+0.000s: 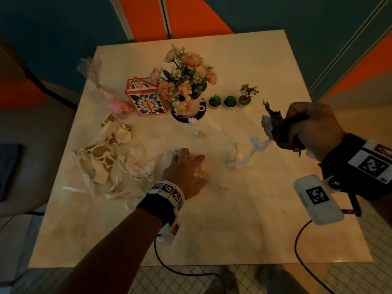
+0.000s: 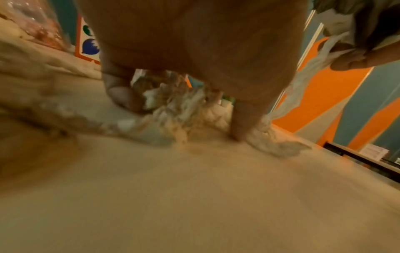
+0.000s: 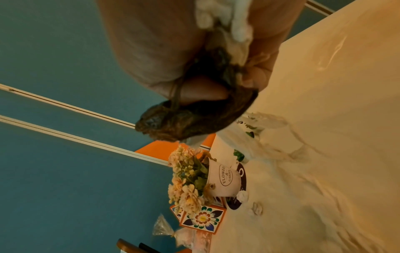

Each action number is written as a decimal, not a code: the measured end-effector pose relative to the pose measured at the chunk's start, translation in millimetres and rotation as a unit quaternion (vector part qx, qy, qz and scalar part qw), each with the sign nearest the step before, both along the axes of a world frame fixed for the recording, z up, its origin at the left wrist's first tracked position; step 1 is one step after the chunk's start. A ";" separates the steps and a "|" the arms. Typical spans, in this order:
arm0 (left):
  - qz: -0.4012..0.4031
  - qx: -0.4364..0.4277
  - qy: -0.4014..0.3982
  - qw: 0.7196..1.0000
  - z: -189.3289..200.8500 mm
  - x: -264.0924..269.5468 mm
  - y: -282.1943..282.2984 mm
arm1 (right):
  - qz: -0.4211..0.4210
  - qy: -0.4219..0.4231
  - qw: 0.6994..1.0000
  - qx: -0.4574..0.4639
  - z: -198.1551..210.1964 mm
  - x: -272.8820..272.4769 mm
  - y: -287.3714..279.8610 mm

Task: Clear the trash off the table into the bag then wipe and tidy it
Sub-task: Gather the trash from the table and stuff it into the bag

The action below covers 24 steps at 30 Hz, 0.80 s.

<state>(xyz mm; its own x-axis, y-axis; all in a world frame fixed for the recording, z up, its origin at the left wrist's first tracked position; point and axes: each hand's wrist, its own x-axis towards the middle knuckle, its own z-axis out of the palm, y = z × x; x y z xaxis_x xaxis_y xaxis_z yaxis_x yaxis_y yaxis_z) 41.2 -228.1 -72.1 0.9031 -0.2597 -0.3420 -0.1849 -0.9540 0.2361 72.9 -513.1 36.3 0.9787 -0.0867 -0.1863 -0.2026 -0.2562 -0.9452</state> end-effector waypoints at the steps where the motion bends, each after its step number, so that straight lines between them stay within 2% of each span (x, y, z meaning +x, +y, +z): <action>1: -0.002 -0.006 -0.031 0.999 -1.4 -1.9 -0.4 | -0.003 -0.002 1.000 0.009 1.6 -1.0 -1.8; 4: -0.021 -0.005 -0.059 0.998 -6.2 -2.0 5.1 | -0.004 -0.010 1.000 0.003 4.0 -1.9 -7.3; 6: 0.007 -0.023 -0.043 0.999 -1.4 1.9 9.5 | 0.004 -0.015 1.000 0.002 7.0 -3.4 -9.8; 8: 0.100 -0.080 -0.024 0.991 10.3 7.6 10.0 | 0.007 -0.016 1.000 -0.001 9.8 -4.7 -13.9; 10: 0.228 -0.146 -0.022 0.963 24.2 15.3 7.6 | 0.004 -0.017 1.000 -0.003 11.7 -6.6 -19.9; 11: 0.291 -0.204 -0.015 0.935 31.1 20.1 7.0 | 0.000 -0.018 1.000 0.000 13.2 -8.0 -23.1; 12: 0.347 -0.289 0.003 0.892 38.9 23.6 6.6 | -0.009 -0.019 1.000 0.002 13.7 -9.4 -26.9; 14: 0.426 -0.466 0.043 0.774 63.1 26.5 1.9 | -0.028 -0.023 0.999 0.003 16.3 -12.1 -34.9; 15: 0.439 -0.522 0.055 0.730 74.9 27.4 -0.8 | -0.038 -0.025 0.999 0.001 17.7 -13.5 -39.9; 17: 0.435 -0.584 0.060 0.683 98.1 30.8 -10.0 | -0.052 -0.031 0.998 -0.001 20.8 -16.6 -51.1; 21: 0.359 -0.674 0.130 0.633 148.1 36.7 -43.0 | -0.087 -0.030 0.996 0.002 26.1 -30.2 -83.0; 22: 0.332 -0.681 0.140 0.638 161.2 37.1 -54.1 | -0.098 -0.027 0.995 -0.007 25.5 -34.8 -94.0; 24: 0.271 -0.666 0.163 0.675 180.7 37.3 -83.6 | -0.120 -0.019 0.993 -0.012 24.1 -44.7 -117.6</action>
<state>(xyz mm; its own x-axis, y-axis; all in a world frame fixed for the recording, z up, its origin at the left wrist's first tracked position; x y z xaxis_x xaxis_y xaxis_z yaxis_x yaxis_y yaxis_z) 78.5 -311.8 108.5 0.9218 -0.1955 -0.3346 0.3757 0.2386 0.8955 28.3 -630.7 60.4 0.9358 -0.3218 -0.1443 -0.2245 -0.2282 -0.9474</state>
